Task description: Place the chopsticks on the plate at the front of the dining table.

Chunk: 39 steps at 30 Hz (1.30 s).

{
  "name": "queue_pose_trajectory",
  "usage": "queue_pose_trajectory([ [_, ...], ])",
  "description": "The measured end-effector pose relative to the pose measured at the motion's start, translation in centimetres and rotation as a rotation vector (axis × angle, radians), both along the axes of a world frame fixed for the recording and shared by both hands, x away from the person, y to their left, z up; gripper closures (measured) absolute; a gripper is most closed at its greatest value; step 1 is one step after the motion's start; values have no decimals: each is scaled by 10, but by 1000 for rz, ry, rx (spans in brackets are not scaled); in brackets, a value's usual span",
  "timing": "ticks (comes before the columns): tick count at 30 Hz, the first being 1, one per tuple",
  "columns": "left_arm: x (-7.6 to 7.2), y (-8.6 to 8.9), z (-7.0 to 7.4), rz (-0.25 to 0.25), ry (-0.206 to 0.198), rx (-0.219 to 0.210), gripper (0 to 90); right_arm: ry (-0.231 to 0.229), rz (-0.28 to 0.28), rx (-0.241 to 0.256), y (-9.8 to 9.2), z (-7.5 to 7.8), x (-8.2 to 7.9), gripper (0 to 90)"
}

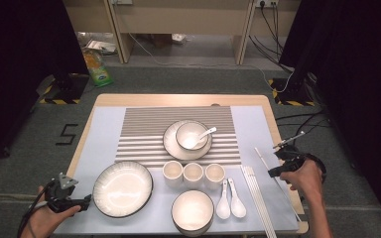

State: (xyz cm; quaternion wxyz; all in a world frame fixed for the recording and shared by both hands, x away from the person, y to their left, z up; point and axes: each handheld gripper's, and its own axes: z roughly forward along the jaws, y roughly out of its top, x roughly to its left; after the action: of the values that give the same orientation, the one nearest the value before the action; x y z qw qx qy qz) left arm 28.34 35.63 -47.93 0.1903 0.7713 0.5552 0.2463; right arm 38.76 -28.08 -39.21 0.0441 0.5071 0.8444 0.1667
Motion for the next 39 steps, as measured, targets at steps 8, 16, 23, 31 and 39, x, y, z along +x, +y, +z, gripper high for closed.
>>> queue_pose_trajectory([
  [8,6,1,23,7,-56,-20,154,-63,19,42,9,25,5,847],
  [16,23,-15,38,-23,-82,-23,156,-112,43,59,24,48,14,846],
  [23,39,-28,50,-60,-90,-65,156,-137,80,66,48,65,25,847],
  [31,54,-51,59,-121,-90,-108,156,-169,121,102,77,81,36,847],
  [39,64,-71,64,-160,-94,-131,156,-200,169,117,108,98,44,847],
])
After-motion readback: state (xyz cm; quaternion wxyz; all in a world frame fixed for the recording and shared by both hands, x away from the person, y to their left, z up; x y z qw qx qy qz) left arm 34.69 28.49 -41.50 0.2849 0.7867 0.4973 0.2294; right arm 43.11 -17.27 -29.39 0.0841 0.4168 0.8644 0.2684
